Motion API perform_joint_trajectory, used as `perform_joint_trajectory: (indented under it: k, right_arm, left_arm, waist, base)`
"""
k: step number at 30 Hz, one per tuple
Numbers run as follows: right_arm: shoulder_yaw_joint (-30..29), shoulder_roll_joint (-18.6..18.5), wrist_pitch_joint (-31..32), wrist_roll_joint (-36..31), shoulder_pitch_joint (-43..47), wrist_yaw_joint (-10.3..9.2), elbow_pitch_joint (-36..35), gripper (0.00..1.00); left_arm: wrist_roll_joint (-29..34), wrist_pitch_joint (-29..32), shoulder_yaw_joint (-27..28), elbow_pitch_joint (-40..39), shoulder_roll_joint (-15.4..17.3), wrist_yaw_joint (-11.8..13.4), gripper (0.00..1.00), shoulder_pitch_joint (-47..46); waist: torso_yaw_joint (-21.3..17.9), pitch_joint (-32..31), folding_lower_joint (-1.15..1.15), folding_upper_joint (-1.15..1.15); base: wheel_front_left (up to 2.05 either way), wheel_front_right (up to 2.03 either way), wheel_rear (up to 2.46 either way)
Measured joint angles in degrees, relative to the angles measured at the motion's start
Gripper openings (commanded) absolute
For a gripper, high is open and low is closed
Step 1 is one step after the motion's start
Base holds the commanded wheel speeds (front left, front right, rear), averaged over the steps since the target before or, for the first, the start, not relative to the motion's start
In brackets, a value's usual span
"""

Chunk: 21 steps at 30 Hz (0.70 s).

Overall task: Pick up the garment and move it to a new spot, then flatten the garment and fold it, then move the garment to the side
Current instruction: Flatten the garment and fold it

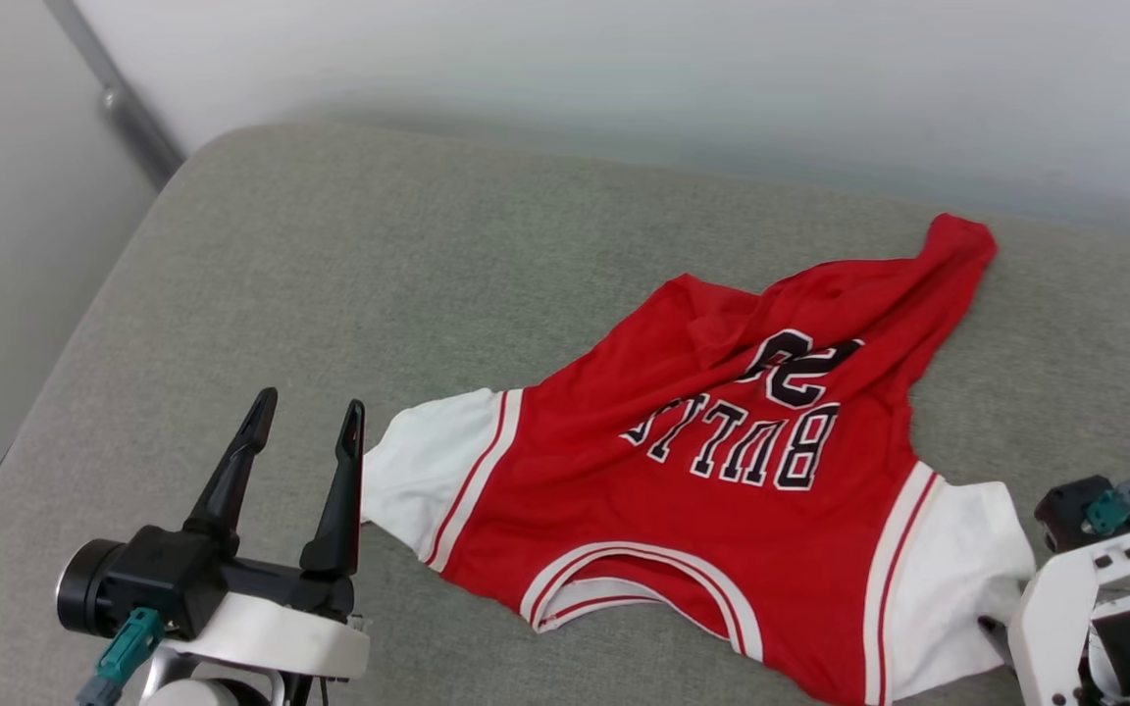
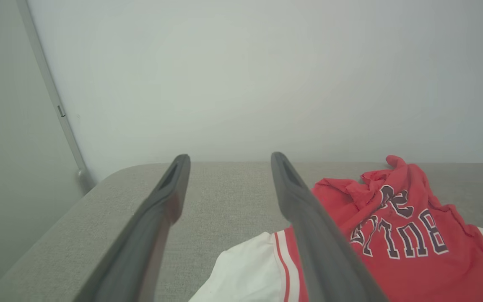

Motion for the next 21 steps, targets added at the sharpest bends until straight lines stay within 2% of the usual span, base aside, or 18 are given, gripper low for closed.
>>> perform_joint_trajectory:
  k: [10, 12, 13, 19, 21]
  right_arm:
    - [2.49, 0.03, -5.48, -1.03, -2.35, -0.01, 8.15, 1.0]
    - [2.76, -0.55, -6.2, -1.64, -2.96, 0.04, 9.16, 0.31]
    - [2.72, -0.71, -6.58, -1.97, -3.1, 0.04, 9.53, 0.0]
    - [1.62, -1.96, -6.84, -2.35, -3.64, 0.07, 11.06, 0.0]
    - [-0.03, -3.6, -6.08, -2.63, -2.93, 0.05, 11.21, 0.0]
  left_arm:
    - [2.19, -0.07, 2.63, 2.13, -2.27, -3.18, 1.0, -0.69]
    - [2.47, -0.07, 3.08, 2.47, -2.79, -3.61, 1.0, -0.69]
    - [2.83, -0.07, 3.23, 2.77, -3.04, -3.83, 1.0, -0.68]
    - [4.01, -0.07, 4.65, 4.08, -3.65, -4.74, 1.0, -0.23]
    - [4.37, -0.07, 5.23, 4.35, -3.66, -4.99, 1.0, 0.14]
  waist:
    - [3.71, 2.75, -0.01, 0.0]
    - [3.91, 2.95, -0.01, 0.0]
    - [3.87, 2.9, -0.01, 0.0]
    - [2.66, 1.71, 0.0, 0.0]
    - [1.97, 1.11, 0.0, 0.0]
  base:
    - [0.0, 0.0, 0.0]
    - [0.0, 0.0, 0.0]
    - [0.0, 0.0, 0.0]
    - [0.0, 0.0, 0.0]
    - [0.0, 0.0, 0.0]
